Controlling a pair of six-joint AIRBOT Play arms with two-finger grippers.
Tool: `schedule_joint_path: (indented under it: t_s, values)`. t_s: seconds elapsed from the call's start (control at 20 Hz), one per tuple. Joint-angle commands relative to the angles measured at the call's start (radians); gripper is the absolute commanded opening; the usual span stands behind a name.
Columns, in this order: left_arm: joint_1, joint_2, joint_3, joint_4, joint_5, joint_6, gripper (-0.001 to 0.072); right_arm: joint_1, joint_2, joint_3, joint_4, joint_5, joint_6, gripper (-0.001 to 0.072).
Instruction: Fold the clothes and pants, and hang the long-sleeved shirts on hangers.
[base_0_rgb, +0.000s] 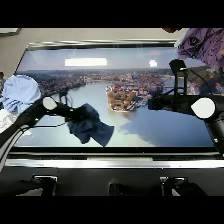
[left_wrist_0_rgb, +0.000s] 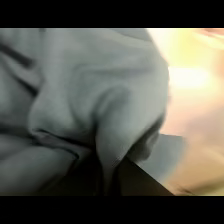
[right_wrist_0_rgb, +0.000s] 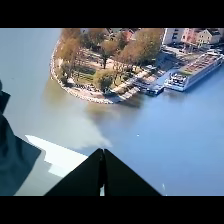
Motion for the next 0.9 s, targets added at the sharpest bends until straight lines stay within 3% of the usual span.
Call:
schedule_joint_path:
  t_s: [0.0, 0.2, 0.3, 0.35, 0.4, 0.45, 0.5, 0.55, 0.65, 0.75, 0.85]
  values:
    - [-0.198, -0.005, 0.023, -0.195, 0.162, -0.028, 0.0017, 0.001, 0.000, 0.001, 0.000, 0.044, 0.000, 0.0034]
    - [-0.386, -0.076, 0.024, -0.201, 0.451, -0.247, 0.0017, 0.001, 0.000, 0.001, 0.000, 0.120, 0.000, 0.0034]
    - [-0.402, -0.107, 0.023, -0.218, 0.488, -0.284, 0.0022, 0.001, 0.000, 0.001, -0.004, 0.167, 0.000, 0.0045]
    - [-0.387, -0.104, 0.023, -0.218, 0.484, -0.284, 0.0092, 0.001, 0.000, 0.001, -0.026, 0.185, 0.000, 0.0121]
    - [-0.362, -0.093, 0.024, -0.217, 0.469, -0.280, 0.0296, 0.001, 0.000, 0.001, -0.066, 0.201, 0.002, 0.0216]
    - [-0.325, -0.074, 0.023, -0.217, 0.446, -0.254, 0.0557, 0.001, 0.000, 0.001, -0.137, 0.217, 0.016, 0.0262]
    - [-0.275, -0.047, 0.023, -0.217, 0.414, -0.207, 0.0701, 0.001, 0.000, 0.001, -0.219, 0.232, 0.027, 0.0293]
    - [-0.214, -0.016, 0.023, -0.217, 0.373, -0.142, 0.0700, 0.001, 0.000, 0.001, -0.313, 0.247, 0.027, 0.0355]
    - [-0.076, 0.050, 0.023, -0.217, 0.283, -0.020, 0.0701, -0.016, -0.001, 0.001, -0.449, 0.250, 0.098, 0.0366]
    - [0.068, 0.103, 0.023, -0.217, 0.196, 0.062, 0.0700, -0.119, -0.015, -0.015, -0.378, 0.213, 0.143, 0.0419]
    - [0.198, 0.131, 0.023, -0.217, 0.124, 0.111, 0.0700, -0.273, -0.073, -0.053, -0.176, 0.221, 0.127, 0.0424]
